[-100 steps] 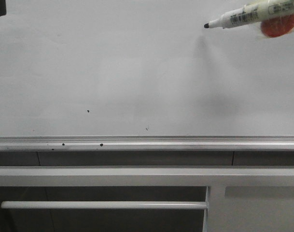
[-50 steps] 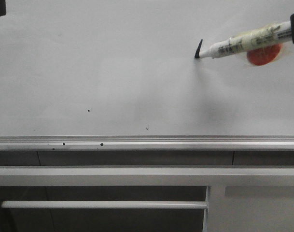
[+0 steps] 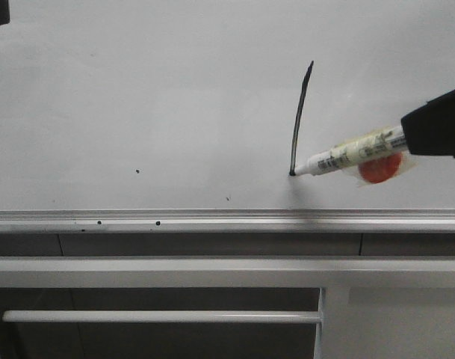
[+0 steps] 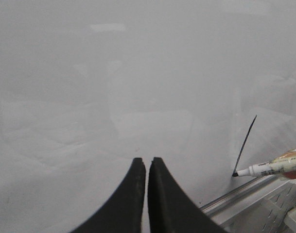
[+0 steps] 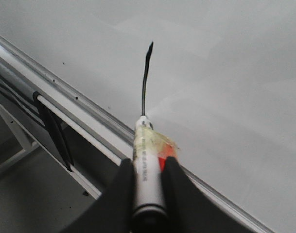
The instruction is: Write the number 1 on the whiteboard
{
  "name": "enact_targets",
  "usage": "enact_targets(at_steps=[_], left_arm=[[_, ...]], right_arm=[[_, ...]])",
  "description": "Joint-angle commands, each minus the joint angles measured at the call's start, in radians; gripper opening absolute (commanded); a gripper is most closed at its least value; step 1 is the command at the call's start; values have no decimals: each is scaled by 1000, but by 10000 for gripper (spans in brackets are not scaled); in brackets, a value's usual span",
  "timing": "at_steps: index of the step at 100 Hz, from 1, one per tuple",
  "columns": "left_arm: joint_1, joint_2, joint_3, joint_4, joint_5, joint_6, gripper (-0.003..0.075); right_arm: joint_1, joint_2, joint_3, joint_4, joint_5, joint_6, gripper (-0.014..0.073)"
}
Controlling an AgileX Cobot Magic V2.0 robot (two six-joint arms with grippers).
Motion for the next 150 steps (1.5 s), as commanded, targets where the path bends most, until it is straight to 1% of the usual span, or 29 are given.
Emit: enact_targets(at_steps=[1, 16, 24, 37, 54, 61, 66, 69, 78, 82, 86, 99, 106, 113, 118, 125, 128, 133, 143, 150], left_arm=[[-5, -3, -26, 32, -39, -7, -20], [-5, -3, -26, 32, -39, -7, -20], [-5, -3, -26, 32, -39, -7, -20], [-5, -3, -26, 32, -39, -7, -20], [-5, -3, -26, 34, -39, -7, -20], [-5, -3, -26, 44, -20, -7, -20], [-5, -3, -26, 68, 6, -7, -20], [-5, -3, -26, 98, 37, -5, -20], [-5, 1, -26, 270, 164, -3, -20], [-8, 10, -26, 356, 207, -3, -20], [-8, 23, -26, 411, 249, -3, -20], [-8, 89, -28, 425, 262, -3, -9], [-8, 134, -37, 434, 277, -3, 48], [-8, 179, -54, 487, 312, -3, 162], [-8, 210, -62, 492, 314, -3, 263], [-8, 248, -75, 505, 305, -3, 369], [-8, 262, -78, 518, 298, -3, 398], [-8, 276, -88, 520, 287, -3, 424], [-9, 286, -99, 546, 234, -3, 422], [-9, 286, -111, 591, 227, -3, 422]], right_arm=[[-15, 16, -29, -4, -94, -3, -42], [-7, 14, -29, -1, -115, -3, -43], [16, 13, -29, 1, -104, -3, -43], [93, 13, -29, 5, -67, -3, -43], [224, 10, -29, 89, 31, -3, -43], [273, 3, -37, 94, 60, -3, -43], [298, 1, -64, 94, 123, -3, -43], [310, 1, -96, 94, 198, -3, -43], [317, 7, -190, 87, 389, -3, -43], [317, 7, -234, 79, 427, -3, -43], [317, 7, -274, 68, 455, -3, -43], [317, 12, -372, 59, 561, -3, -43], [317, 27, -404, 62, 601, -3, -43], [317, 43, -422, 71, 609, -3, -43], [317, 57, -433, 73, 611, -3, -43], [317, 81, -445, 73, 613, -3, -43], [317, 91, -452, 74, 616, -3, -43], [317, 109, -465, 84, 625, -3, -43], [319, 141, -497, 102, 635, -3, -43], [330, 156, -516, 107, 613, -3, -43]])
